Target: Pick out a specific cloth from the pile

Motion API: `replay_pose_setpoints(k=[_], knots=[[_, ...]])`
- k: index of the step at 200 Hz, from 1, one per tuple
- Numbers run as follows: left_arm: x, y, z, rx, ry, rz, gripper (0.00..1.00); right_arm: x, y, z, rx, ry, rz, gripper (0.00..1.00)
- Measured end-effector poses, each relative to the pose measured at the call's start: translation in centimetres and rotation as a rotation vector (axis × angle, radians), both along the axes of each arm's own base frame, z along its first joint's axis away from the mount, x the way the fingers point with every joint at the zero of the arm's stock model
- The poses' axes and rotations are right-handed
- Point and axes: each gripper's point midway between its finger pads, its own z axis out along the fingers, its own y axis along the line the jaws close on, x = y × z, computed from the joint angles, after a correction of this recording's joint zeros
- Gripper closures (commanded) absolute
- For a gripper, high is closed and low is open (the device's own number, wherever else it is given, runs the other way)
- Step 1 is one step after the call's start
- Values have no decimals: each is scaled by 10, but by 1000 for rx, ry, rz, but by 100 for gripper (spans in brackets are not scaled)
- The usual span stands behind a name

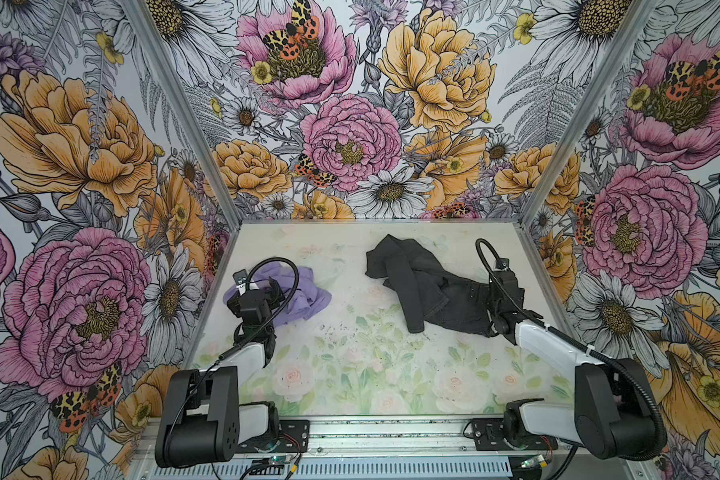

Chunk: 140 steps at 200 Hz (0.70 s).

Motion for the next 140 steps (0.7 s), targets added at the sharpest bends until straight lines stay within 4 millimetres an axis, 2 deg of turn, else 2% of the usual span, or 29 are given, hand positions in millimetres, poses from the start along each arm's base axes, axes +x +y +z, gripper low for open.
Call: replay_pose_setpoints(k=[51,92,111,140], knots=[[13,-3,-15,-6,2,-25,1,25,3,-5,-16,-64,17,1],[19,-8,0,12,-63,-53,1,36,3,1,-42,-133,53,1],[25,-21,3,40,-81,-103,1,37,0,2,-41,-150,71,1],[32,-43,-22,80,-14,-178,1,39,-10,4,-10,-181,79,0]])
